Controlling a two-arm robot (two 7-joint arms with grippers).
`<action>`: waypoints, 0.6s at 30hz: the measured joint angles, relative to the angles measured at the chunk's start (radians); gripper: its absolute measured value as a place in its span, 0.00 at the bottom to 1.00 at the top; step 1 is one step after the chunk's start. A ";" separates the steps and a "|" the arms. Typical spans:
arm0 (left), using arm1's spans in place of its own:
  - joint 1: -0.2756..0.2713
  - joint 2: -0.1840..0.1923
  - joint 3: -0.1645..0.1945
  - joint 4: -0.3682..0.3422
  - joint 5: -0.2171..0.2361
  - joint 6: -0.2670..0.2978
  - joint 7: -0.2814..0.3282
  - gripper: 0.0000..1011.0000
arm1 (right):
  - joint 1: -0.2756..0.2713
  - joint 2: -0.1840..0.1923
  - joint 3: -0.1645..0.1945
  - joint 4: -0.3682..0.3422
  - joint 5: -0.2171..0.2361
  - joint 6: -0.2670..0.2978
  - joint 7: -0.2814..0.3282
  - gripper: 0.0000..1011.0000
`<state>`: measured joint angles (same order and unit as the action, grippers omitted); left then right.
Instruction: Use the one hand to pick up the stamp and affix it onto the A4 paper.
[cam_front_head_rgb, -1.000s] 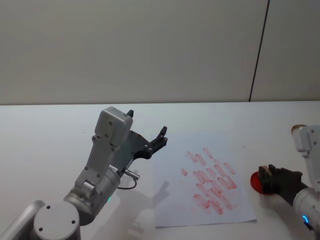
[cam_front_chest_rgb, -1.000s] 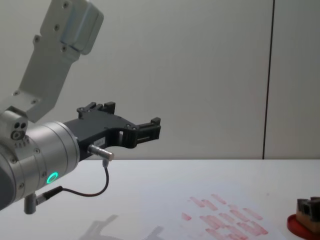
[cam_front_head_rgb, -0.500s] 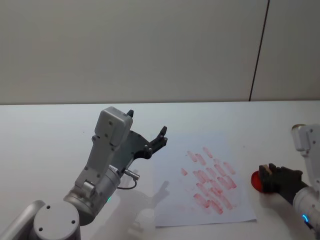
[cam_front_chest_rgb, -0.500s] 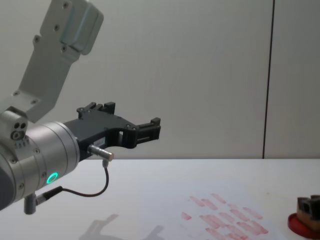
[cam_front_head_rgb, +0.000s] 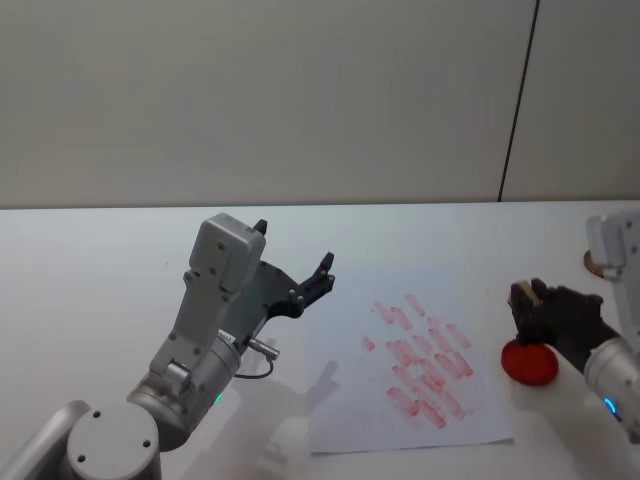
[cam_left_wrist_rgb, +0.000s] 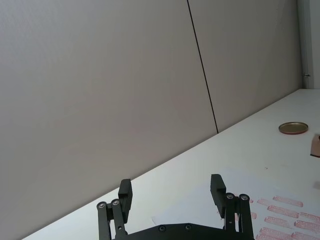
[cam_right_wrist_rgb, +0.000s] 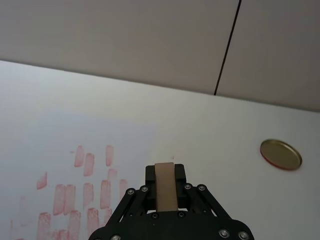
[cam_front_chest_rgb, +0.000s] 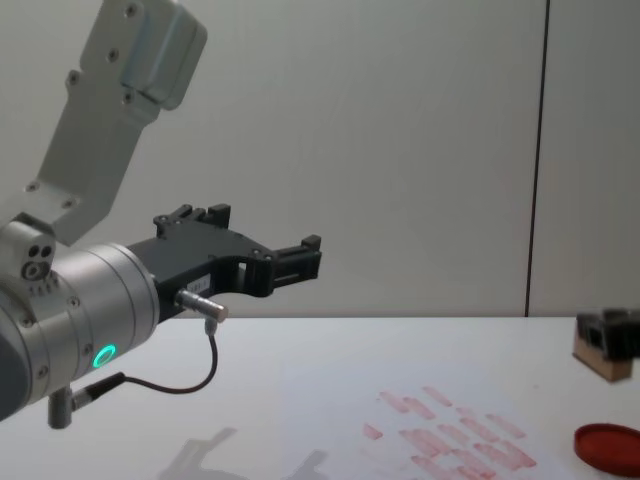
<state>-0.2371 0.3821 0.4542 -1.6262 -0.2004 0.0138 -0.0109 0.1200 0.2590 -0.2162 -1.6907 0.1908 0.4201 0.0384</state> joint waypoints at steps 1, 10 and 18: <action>0.000 0.000 0.000 0.000 0.000 0.000 0.000 0.98 | 0.003 -0.001 -0.002 -0.009 -0.007 -0.005 0.006 0.20; 0.000 0.000 0.000 0.000 0.000 0.000 0.000 0.98 | 0.019 -0.010 -0.012 -0.024 -0.026 -0.010 0.050 0.20; 0.000 0.000 0.000 0.000 0.000 0.000 0.000 0.98 | 0.034 -0.026 -0.025 -0.010 -0.023 0.031 0.100 0.20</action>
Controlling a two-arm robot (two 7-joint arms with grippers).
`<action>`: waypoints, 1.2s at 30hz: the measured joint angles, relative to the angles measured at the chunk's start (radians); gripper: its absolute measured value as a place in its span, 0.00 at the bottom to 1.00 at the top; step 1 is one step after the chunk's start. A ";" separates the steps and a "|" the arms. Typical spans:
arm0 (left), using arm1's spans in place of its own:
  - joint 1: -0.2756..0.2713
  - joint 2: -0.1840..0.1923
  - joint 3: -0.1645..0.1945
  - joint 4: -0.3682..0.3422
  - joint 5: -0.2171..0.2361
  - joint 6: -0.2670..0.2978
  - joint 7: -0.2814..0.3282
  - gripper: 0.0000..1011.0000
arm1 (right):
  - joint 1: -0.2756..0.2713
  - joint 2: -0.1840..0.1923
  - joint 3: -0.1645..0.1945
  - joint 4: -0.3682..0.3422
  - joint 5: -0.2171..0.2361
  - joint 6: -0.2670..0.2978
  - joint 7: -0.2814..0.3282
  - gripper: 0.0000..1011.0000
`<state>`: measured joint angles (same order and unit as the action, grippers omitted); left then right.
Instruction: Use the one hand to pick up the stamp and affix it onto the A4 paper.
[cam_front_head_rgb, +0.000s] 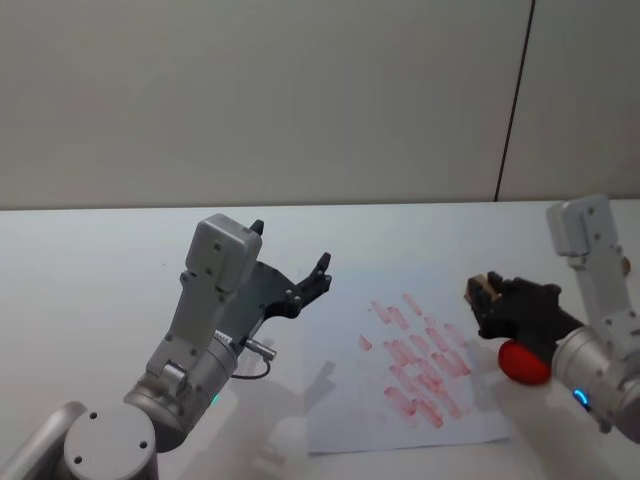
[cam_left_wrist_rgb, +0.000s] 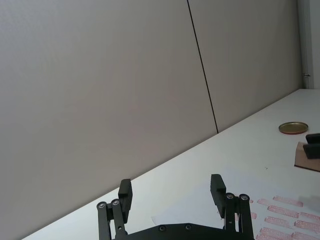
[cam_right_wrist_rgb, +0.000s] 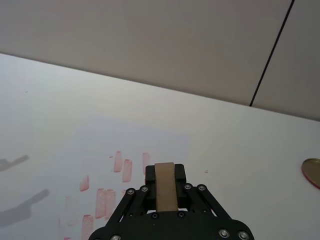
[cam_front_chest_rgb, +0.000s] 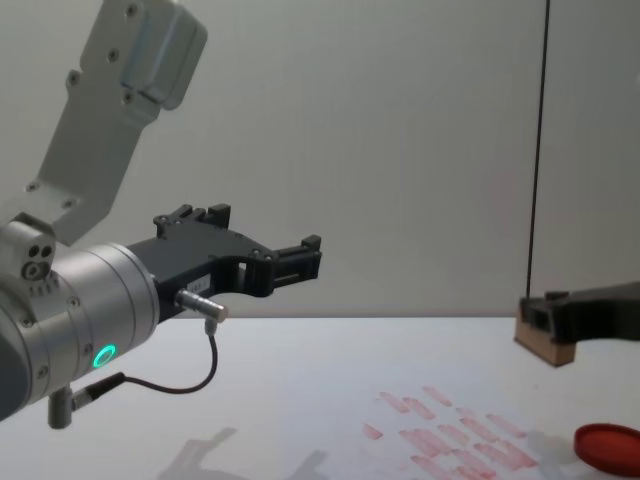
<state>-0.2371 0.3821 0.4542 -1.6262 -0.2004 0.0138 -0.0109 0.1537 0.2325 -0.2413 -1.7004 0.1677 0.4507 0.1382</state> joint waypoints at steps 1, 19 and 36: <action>0.000 0.000 0.000 0.000 0.000 0.000 0.000 0.98 | 0.001 -0.001 -0.001 0.002 0.001 0.005 0.004 0.20; 0.000 0.000 0.000 0.000 0.000 0.000 0.000 0.98 | -0.032 0.002 -0.016 -0.007 0.021 0.123 0.039 0.20; 0.000 0.000 0.000 0.000 0.000 0.000 0.000 0.98 | -0.074 0.014 -0.017 -0.031 0.035 0.159 0.034 0.20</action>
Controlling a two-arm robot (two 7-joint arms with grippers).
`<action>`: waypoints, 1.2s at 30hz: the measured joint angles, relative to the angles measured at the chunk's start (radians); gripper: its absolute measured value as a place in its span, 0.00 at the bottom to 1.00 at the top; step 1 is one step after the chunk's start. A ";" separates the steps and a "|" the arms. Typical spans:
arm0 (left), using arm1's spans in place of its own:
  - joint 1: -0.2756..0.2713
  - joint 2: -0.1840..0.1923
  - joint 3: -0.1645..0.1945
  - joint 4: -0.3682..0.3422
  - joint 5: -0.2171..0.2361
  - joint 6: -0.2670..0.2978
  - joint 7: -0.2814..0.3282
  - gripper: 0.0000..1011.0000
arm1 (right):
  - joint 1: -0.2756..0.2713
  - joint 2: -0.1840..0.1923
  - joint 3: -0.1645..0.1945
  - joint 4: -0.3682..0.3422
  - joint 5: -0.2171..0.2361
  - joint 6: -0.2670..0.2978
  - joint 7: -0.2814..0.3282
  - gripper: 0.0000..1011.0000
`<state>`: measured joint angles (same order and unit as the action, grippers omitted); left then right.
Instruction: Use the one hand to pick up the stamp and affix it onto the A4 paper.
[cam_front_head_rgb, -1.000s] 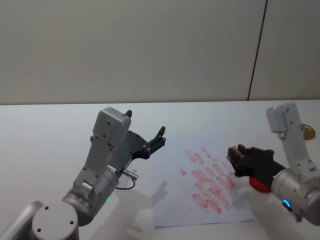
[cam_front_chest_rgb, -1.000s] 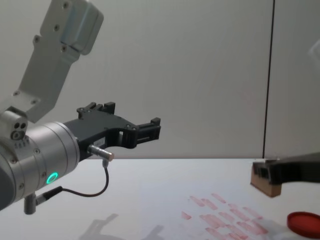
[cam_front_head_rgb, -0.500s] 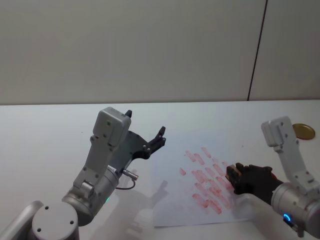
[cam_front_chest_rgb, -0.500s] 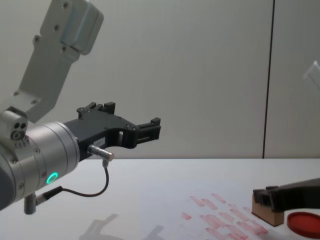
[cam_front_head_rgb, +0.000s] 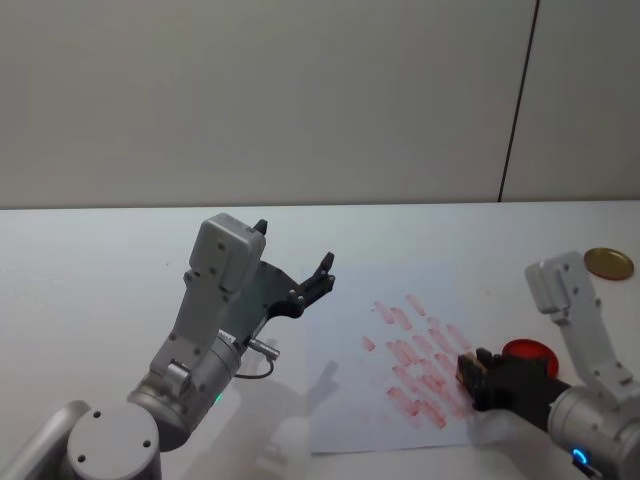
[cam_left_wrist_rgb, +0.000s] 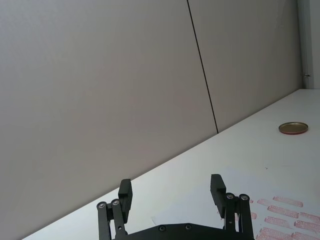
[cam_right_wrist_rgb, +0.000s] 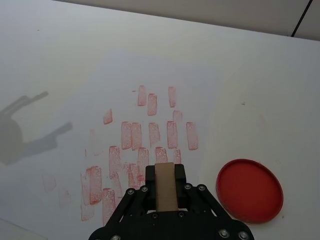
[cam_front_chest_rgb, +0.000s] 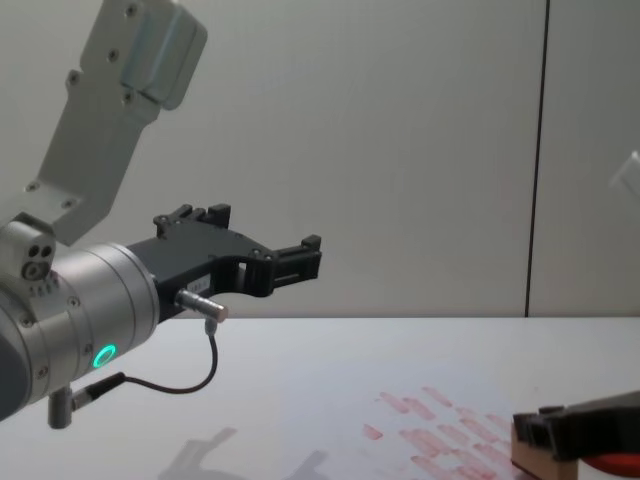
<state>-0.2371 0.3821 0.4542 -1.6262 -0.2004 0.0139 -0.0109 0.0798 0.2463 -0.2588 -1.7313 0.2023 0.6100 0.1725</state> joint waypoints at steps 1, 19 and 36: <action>0.000 0.000 0.000 0.000 0.000 0.000 0.000 0.98 | -0.001 0.000 0.000 0.002 0.000 0.000 0.000 0.20; 0.000 0.000 0.000 0.000 0.000 0.000 0.000 0.98 | -0.005 -0.002 -0.006 0.044 -0.012 -0.009 0.022 0.20; 0.000 0.000 0.000 0.000 0.000 0.000 0.000 0.98 | 0.022 -0.009 -0.025 0.073 -0.072 -0.005 0.091 0.20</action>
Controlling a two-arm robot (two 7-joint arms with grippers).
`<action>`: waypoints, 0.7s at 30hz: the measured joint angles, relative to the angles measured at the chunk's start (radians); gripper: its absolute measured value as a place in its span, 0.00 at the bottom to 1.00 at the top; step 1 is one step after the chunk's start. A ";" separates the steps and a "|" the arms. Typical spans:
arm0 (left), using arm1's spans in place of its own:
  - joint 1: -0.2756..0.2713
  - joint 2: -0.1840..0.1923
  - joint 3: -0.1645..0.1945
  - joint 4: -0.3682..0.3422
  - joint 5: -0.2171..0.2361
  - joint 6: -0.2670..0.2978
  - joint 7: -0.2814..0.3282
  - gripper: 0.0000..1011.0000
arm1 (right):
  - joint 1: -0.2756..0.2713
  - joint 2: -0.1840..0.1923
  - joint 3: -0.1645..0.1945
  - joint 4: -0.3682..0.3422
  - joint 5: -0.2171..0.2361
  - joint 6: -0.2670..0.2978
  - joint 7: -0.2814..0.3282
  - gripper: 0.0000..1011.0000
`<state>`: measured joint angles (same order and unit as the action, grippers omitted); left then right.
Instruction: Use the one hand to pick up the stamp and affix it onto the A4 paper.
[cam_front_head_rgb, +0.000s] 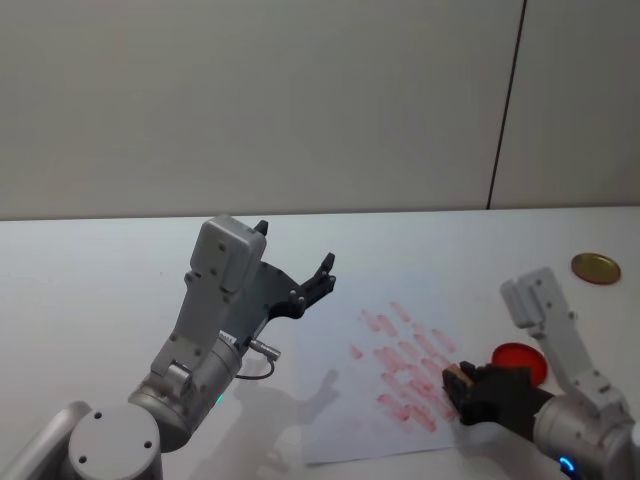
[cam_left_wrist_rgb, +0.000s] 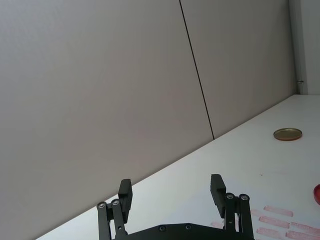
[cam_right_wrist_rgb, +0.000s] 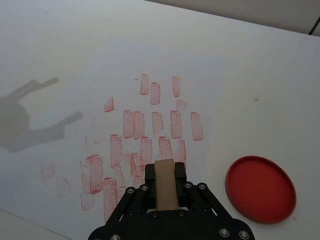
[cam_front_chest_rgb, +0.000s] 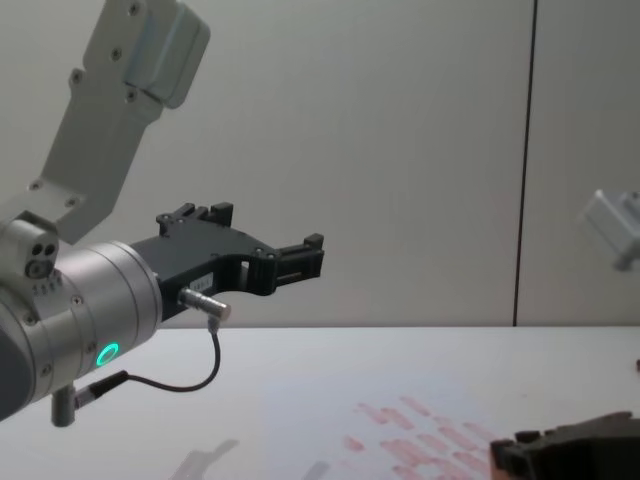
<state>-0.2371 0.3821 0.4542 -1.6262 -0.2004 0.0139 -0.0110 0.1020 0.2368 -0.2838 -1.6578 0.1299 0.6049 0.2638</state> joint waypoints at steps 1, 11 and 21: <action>0.000 0.000 0.000 0.000 0.000 0.000 0.000 0.98 | 0.003 -0.001 -0.002 0.002 -0.004 0.000 0.005 0.20; 0.000 0.000 0.000 0.000 0.000 0.000 0.000 0.98 | 0.041 -0.014 -0.014 0.019 -0.046 0.040 0.051 0.20; 0.000 0.000 0.000 0.000 0.000 0.000 0.000 0.98 | 0.059 -0.017 -0.014 0.023 -0.055 0.078 0.062 0.20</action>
<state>-0.2371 0.3821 0.4542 -1.6262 -0.2004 0.0139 -0.0109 0.1608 0.2194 -0.2981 -1.6352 0.0748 0.6833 0.3257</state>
